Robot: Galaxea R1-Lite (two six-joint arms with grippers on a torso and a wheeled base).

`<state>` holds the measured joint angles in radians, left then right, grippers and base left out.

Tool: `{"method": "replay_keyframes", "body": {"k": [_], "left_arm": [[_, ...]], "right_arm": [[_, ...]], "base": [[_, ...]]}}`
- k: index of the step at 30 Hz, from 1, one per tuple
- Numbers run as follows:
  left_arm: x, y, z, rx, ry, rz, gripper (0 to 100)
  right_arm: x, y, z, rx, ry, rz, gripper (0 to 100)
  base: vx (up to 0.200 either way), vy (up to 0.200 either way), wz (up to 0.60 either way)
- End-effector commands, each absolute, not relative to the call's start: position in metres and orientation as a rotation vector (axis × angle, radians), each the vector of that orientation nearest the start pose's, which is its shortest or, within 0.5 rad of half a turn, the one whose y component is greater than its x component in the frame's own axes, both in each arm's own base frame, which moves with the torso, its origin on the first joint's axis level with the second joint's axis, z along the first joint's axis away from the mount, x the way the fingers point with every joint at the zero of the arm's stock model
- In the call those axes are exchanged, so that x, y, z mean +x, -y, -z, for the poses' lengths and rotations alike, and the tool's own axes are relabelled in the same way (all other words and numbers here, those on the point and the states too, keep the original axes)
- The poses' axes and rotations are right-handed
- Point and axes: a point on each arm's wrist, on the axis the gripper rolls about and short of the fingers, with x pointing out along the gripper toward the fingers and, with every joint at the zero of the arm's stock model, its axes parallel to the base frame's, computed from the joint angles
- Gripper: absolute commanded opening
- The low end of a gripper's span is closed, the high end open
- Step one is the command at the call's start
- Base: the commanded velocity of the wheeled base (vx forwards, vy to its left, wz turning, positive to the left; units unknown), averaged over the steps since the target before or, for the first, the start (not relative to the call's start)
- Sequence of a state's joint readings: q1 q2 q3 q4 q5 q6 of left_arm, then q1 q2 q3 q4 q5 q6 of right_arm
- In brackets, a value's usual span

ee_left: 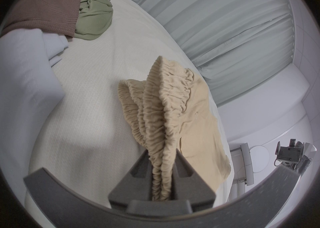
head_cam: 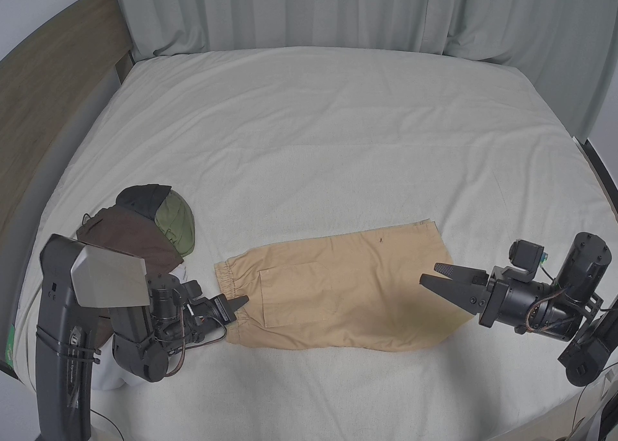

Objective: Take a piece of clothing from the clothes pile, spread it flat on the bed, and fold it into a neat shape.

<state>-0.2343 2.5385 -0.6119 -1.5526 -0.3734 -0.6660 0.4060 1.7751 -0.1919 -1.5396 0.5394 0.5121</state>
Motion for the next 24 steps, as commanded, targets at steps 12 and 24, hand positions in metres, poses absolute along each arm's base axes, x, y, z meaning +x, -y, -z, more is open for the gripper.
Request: {"method": "replay_keyframes", "body": {"k": [12, 24], "left_arm": [[0.334, 0.083, 0.032, -0.673, -0.53, 0.473, 0], [0.305, 0.04, 0.001, -0.734, -0.593, 0.652, 0]], "right_arm": [[0.211, -0.103, -0.112, 0.477, -0.293, -0.909, 100], [0.211, -0.102, -0.112, 0.477, -0.293, -0.905, 100]], "base": [[0.0, 0.0, 0.0], [0.0, 0.0, 0.0]]}}
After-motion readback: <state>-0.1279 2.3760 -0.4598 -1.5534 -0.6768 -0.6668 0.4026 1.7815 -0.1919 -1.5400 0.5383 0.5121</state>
